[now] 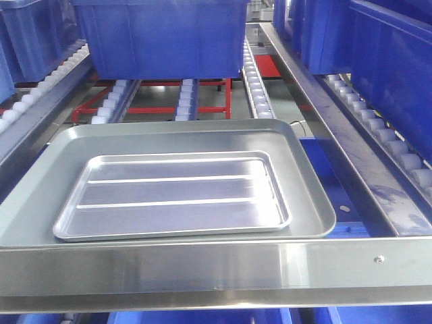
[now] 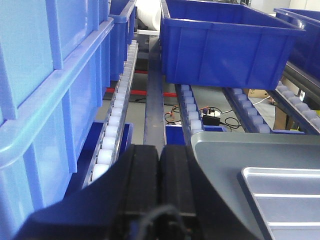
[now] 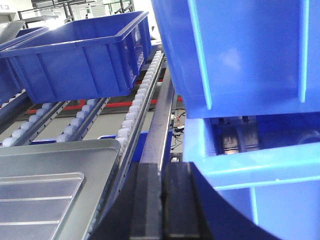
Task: Grab silver tray and stack on right shelf
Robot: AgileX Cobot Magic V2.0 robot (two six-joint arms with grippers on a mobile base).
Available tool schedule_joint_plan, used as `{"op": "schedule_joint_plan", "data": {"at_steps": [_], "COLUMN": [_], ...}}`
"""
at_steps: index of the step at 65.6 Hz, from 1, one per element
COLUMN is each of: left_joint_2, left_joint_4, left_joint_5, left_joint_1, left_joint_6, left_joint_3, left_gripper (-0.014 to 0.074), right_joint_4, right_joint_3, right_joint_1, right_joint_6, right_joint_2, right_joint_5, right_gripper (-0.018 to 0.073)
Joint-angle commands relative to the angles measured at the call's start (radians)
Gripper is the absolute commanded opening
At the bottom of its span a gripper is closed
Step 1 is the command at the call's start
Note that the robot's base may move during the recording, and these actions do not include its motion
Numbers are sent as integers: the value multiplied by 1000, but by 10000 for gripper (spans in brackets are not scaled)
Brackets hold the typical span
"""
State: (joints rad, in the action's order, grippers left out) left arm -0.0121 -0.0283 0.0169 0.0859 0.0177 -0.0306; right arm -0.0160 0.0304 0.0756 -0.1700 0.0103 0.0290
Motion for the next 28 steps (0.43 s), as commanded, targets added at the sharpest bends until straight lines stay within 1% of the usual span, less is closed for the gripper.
{"op": "schedule_joint_plan", "data": {"at_steps": [1, 28], "left_joint_2": [-11, -11], "left_joint_4": [-10, -10], "left_joint_5": [93, 93], "left_joint_1": [-2, -2], "left_joint_6": [1, 1], "left_joint_3": [-25, -25], "left_gripper": [-92, -92], "right_joint_4": [3, 3], "right_joint_3": [-1, -1], "right_joint_1": [-6, -6], "right_joint_6": [10, 10], "right_joint_2": [1, 1], "right_joint_5": [86, 86], "right_gripper": [48, 48]}}
